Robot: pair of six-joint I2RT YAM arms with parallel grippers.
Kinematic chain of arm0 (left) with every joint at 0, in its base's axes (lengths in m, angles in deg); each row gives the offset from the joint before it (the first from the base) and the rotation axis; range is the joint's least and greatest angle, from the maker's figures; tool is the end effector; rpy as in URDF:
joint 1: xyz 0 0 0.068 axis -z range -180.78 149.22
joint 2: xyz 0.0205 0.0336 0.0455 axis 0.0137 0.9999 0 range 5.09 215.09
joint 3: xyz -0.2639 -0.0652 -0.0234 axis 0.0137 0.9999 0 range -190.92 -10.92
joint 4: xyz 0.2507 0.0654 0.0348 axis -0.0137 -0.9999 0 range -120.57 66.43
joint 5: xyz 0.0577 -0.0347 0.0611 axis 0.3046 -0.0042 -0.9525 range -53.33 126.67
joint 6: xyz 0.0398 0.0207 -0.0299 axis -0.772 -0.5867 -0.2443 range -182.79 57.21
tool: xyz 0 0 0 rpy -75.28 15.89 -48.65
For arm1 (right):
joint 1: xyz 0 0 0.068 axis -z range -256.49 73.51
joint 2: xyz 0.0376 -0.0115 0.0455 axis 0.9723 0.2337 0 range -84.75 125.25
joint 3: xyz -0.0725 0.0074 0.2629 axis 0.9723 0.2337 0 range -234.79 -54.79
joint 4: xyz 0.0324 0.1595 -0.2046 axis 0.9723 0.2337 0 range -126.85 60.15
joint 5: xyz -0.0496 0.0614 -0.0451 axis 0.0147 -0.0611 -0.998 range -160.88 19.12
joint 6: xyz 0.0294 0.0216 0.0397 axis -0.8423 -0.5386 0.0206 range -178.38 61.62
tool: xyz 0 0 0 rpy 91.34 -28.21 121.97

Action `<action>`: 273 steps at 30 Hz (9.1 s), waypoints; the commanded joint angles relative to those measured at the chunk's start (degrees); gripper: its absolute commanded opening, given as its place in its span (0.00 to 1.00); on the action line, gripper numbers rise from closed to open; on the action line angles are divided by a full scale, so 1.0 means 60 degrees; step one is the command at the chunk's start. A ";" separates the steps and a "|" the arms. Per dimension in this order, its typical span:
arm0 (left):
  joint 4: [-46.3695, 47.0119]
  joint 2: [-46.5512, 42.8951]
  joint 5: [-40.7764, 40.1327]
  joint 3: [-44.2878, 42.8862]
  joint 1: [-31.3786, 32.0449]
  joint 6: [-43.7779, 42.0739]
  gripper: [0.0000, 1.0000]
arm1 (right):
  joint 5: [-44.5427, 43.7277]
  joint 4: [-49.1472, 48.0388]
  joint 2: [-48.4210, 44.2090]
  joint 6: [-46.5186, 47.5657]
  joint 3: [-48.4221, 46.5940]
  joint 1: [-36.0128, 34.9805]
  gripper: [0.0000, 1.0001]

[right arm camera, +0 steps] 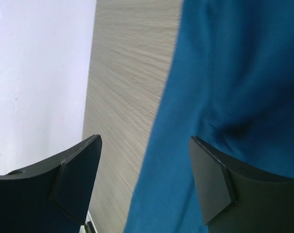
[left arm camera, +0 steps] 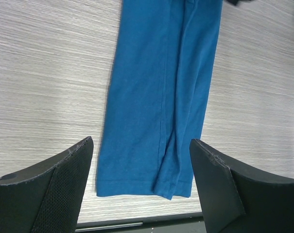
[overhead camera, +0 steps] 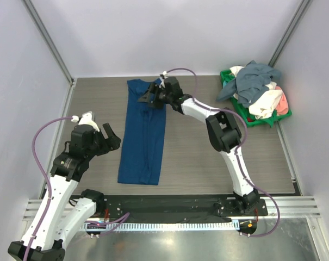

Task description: Fold and stack the t-shirts

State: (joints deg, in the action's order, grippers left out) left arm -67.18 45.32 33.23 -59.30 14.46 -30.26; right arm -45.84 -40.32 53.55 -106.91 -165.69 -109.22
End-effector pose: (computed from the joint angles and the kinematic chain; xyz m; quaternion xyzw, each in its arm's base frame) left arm 0.1372 -0.0352 0.3146 -0.1471 0.8763 -0.1610 0.4296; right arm 0.4623 0.3151 0.1865 -0.0046 0.8269 0.4845 0.2854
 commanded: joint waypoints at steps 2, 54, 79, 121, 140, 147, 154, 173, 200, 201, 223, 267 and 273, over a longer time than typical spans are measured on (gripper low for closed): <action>0.0179 -0.0010 -0.0027 0.0036 0.0022 -0.0120 0.80 | -0.1285 -0.0186 -0.2424 0.1127 0.1107 0.0401 0.80; 0.0209 0.0092 -0.0217 0.0080 0.0008 -0.0062 0.79 | -0.1064 0.4035 -0.0868 0.3196 -0.1548 -0.0625 0.88; 0.5086 0.6227 0.0164 0.1970 0.0110 0.2180 0.73 | -0.2123 0.3858 0.0209 0.3753 -0.1082 0.1280 0.79; 0.3241 0.1660 0.0119 0.4957 0.1018 0.3850 0.70 | -0.3615 0.0740 -0.8692 -0.1094 1.2782 -0.2406 0.74; 0.1923 0.0151 0.0017 0.5646 0.1707 0.4509 0.65 | -0.3074 -0.2338 -0.6892 -0.2883 1.3560 -0.4140 0.25; 0.1602 0.0297 -0.0304 0.5413 0.2496 0.4670 0.59 | -0.4448 -0.0523 -0.8224 -0.2370 1.3895 -0.4125 0.01; 0.1366 0.0313 -0.0481 0.5383 0.3743 0.5446 0.54 | -0.5052 0.0416 -0.9412 -0.2180 1.4307 -0.4125 0.01; 0.2726 0.0443 -0.0656 0.6306 0.5208 0.6736 0.24 | -0.4773 -0.0038 -0.9236 -0.2004 1.4483 -0.4125 0.01; -0.0568 0.2258 -0.4697 0.0625 0.8094 0.6122 0.00 | -0.6151 0.4898 -1.2782 -0.0790 1.1775 -0.4026 0.01; -0.0611 0.2420 -0.4830 0.0245 0.8050 0.5961 0.00 | -0.6092 0.5000 -1.2520 -0.0397 1.1323 -0.3805 0.01; 0.2258 0.5903 -0.2372 -0.1896 0.2587 0.1947 0.00 | -0.3869 0.5060 -0.6441 0.3152 0.5227 0.0137 0.01; 0.4146 0.7566 0.0515 -0.1902 0.1135 0.2428 0.48 | -0.1946 0.5162 -0.3861 0.4221 0.2866 -0.0022 0.64; 0.5774 0.7985 0.0896 -0.0565 0.1356 0.2810 0.43 | -0.2137 0.5440 -0.2764 0.4412 0.2238 -0.0580 0.61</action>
State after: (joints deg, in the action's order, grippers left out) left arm -43.42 92.59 37.01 -62.84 22.61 -15.24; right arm -56.64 -7.36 34.79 -82.06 -149.27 -113.87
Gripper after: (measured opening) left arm 0.440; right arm 0.611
